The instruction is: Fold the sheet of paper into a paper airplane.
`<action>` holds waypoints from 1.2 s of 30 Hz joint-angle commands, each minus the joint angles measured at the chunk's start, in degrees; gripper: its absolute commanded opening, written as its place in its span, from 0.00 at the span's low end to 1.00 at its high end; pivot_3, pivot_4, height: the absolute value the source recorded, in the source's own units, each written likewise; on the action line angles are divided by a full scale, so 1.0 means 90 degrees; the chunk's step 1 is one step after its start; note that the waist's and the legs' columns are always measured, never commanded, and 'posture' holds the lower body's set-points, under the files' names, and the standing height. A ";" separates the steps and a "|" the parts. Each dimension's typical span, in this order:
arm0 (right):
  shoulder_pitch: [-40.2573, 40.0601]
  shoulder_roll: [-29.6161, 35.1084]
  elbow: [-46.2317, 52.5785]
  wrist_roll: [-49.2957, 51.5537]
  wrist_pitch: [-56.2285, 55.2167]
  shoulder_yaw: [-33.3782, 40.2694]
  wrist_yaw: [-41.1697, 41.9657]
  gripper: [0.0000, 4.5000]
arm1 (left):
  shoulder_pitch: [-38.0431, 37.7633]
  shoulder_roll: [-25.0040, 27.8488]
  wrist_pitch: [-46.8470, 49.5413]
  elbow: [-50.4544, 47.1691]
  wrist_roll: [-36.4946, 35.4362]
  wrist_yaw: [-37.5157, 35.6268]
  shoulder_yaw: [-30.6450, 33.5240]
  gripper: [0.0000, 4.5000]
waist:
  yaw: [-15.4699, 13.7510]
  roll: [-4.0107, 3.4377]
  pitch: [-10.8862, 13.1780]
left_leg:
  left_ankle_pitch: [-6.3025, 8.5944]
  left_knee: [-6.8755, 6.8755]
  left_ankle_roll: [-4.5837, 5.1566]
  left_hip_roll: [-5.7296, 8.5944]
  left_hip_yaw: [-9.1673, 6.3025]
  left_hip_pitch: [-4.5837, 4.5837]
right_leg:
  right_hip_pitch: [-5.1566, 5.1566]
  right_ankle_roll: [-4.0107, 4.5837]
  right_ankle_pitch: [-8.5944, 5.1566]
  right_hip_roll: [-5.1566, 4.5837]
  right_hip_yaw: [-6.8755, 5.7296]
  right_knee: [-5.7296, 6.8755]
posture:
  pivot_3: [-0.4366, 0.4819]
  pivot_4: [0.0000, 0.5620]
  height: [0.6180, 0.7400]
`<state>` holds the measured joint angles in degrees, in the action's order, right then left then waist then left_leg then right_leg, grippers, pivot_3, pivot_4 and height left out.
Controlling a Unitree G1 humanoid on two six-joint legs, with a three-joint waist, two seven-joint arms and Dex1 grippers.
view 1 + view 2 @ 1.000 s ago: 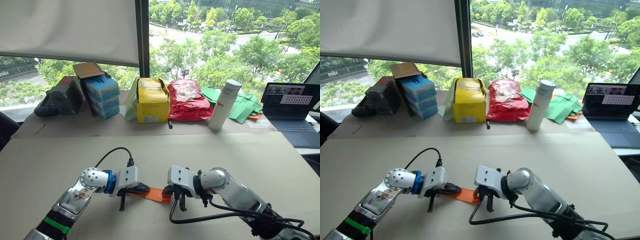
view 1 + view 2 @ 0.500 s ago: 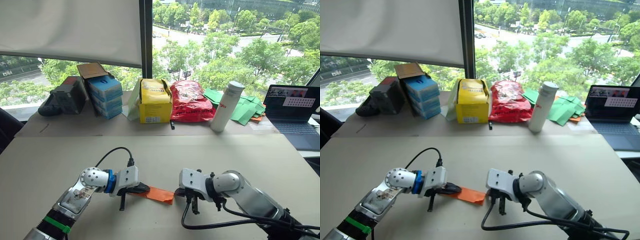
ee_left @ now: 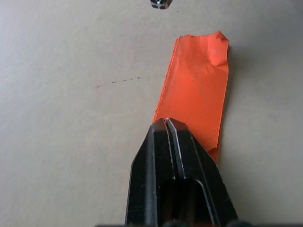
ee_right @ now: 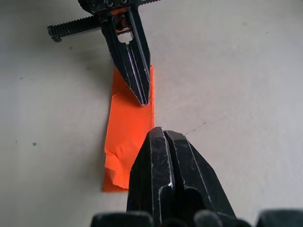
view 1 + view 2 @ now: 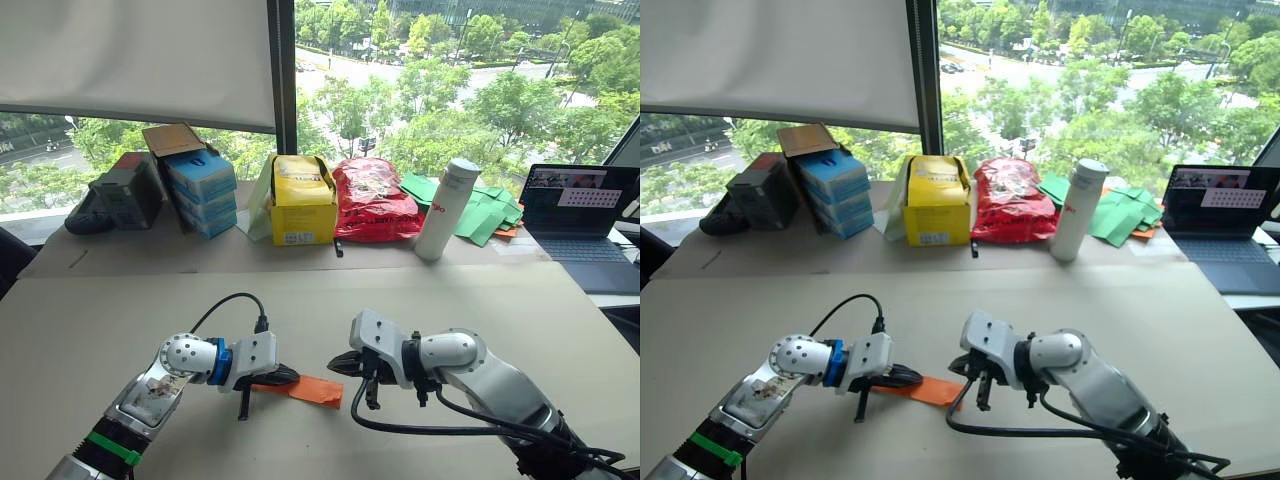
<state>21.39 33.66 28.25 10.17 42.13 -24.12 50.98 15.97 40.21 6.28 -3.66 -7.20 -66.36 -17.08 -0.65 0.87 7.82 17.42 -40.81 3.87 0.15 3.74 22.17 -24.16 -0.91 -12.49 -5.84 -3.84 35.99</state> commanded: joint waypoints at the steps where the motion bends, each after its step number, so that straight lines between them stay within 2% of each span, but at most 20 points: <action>1: -0.0178 -0.0095 -0.0184 -0.0220 -0.0312 -0.0367 -0.0142 0.00 | -0.0020 0.0061 0.0102 0.0058 0.0148 -0.0016 -0.0054 0.00 | 0.0002 0.0001 0.0000 | 0.0000 0.0000 0.0000 0.0000 0.0000 0.0000 | 0.0001 0.0000 0.0000 0.0004 0.0000 0.0000 | 0.48 0.27 1.00; 6: -0.0425 0.0041 -0.0680 -0.0566 -0.0770 -0.0746 -0.0085 0.00 | 0.0109 -0.0048 0.0286 -0.0130 -0.0004 -0.0044 -0.0040 0.00 | 0.0001 0.0001 0.0001 | -0.0001 -0.0001 -0.0001 0.0000 0.0002 -0.0004 | 0.0003 0.0000 -0.0001 0.0012 0.0009 0.0000 | 0.48 0.27 1.00; 18: -0.0258 0.0141 -0.0858 -0.0777 -0.0401 -0.0973 0.0018 0.00 | 0.0416 -0.0293 0.0242 0.0208 0.0266 -0.0267 -0.0454 0.00 | -0.0001 0.0002 -0.0001 | -0.0002 -0.0001 -0.0004 -0.0003 0.0002 -0.0008 | 0.0005 0.0001 -0.0001 0.0023 0.0013 0.0001 | 0.48 0.27 1.00; 27: -0.0245 0.0154 -0.0788 -0.0751 -0.0280 -0.0957 0.0008 0.00 | 0.0384 -0.0049 -0.0021 0.0548 0.0501 -0.0315 -0.0511 0.00 | -0.0001 0.0003 -0.0002 | -0.0002 0.0000 -0.0003 -0.0004 0.0001 -0.0018 | 0.0013 0.0001 -0.0001 0.0021 0.0015 0.0000 | 0.48 0.27 1.00; 36: -0.0236 0.0179 -0.0777 -0.0743 -0.0279 -0.0967 0.0034 0.00 | 0.0169 0.0435 -0.0186 0.0712 0.0427 -0.0334 -0.0172 0.00 | 0.0006 0.0002 -0.0003 | -0.0002 0.0004 -0.0003 -0.0008 0.0000 -0.0021 | 0.0012 0.0003 -0.0002 0.0019 0.0015 0.0000 | 0.48 0.27 1.00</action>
<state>20.01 33.73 22.92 5.19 37.07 -31.34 51.03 19.21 42.12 3.78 -0.54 -5.89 -69.07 -18.53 -0.60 0.88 7.79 17.41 -40.78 3.84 0.08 3.73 21.97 -24.05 -0.87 -12.51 -5.67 -3.70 35.99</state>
